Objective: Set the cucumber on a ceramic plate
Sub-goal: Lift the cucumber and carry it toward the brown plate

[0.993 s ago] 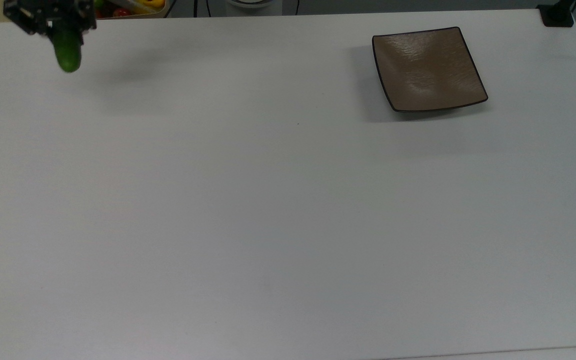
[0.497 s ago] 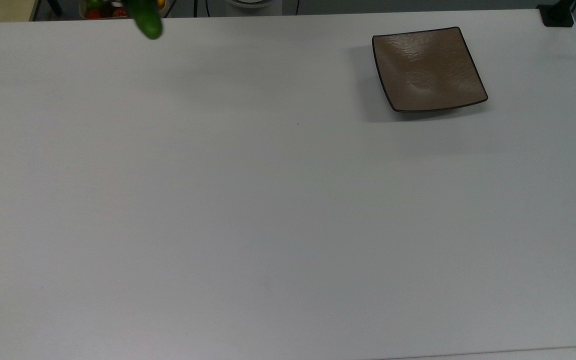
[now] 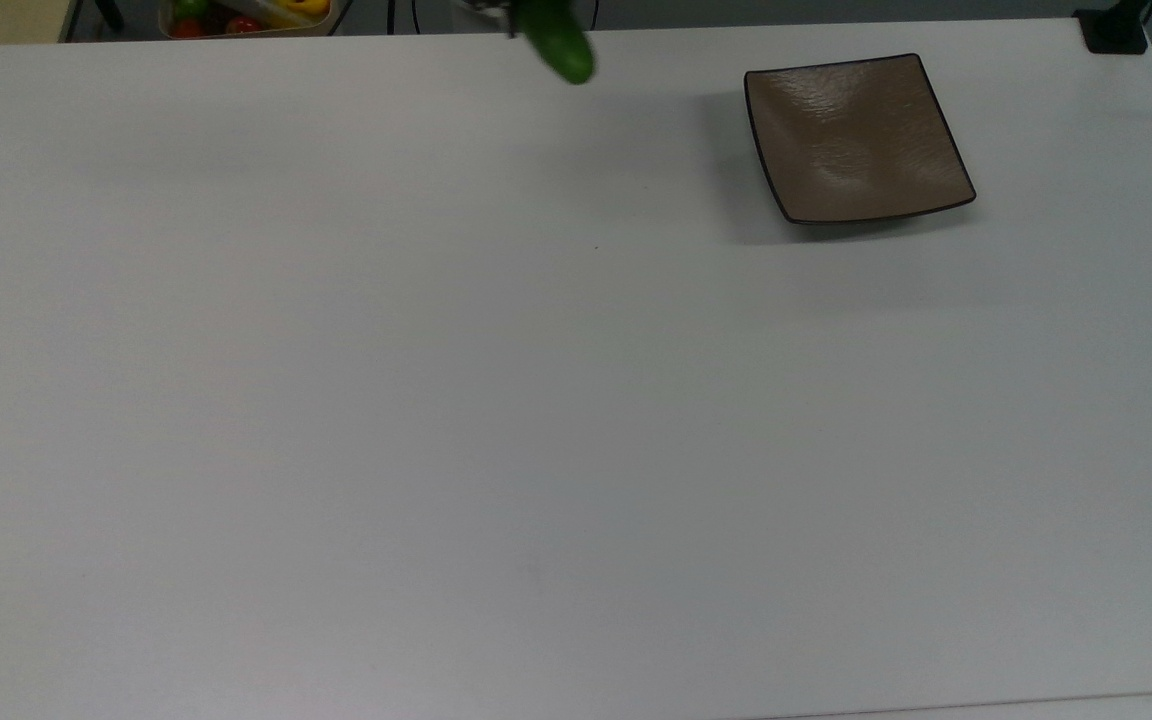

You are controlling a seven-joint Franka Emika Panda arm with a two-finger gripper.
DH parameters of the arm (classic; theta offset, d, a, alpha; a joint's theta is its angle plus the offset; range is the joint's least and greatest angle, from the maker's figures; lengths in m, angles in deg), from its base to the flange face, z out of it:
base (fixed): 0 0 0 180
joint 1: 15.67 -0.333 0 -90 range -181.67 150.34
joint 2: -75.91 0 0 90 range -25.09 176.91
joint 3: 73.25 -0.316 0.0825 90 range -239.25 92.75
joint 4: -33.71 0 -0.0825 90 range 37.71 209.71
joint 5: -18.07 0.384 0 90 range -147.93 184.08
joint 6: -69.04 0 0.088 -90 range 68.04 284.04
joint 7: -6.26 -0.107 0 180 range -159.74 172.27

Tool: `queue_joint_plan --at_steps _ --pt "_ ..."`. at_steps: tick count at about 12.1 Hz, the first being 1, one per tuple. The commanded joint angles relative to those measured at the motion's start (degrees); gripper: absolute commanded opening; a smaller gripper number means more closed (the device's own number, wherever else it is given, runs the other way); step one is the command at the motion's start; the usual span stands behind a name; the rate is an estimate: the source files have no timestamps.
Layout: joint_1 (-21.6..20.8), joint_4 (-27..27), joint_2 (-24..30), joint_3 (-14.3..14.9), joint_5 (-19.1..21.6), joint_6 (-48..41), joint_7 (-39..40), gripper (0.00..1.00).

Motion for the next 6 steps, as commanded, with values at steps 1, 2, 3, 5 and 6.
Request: queue_joint_plan --at_steps 1,2,3,5,6 --pt "-3.2 0.3 -1.1 -5.9 2.7 0.4 -12.5 0.12" --pt "-3.7 0.5 -1.4 -8.5 2.7 1.1 -15.3 0.12" --pt "-5.2 0.9 -2.1 -9.8 2.7 2.1 -18.4 0.12" --pt "-9.8 2.2 -3.4 -9.9 2.7 4.3 -24.2 0.12" --pt "-12.0 3.3 -4.2 -9.9 2.7 5.5 -25.9 0.12"
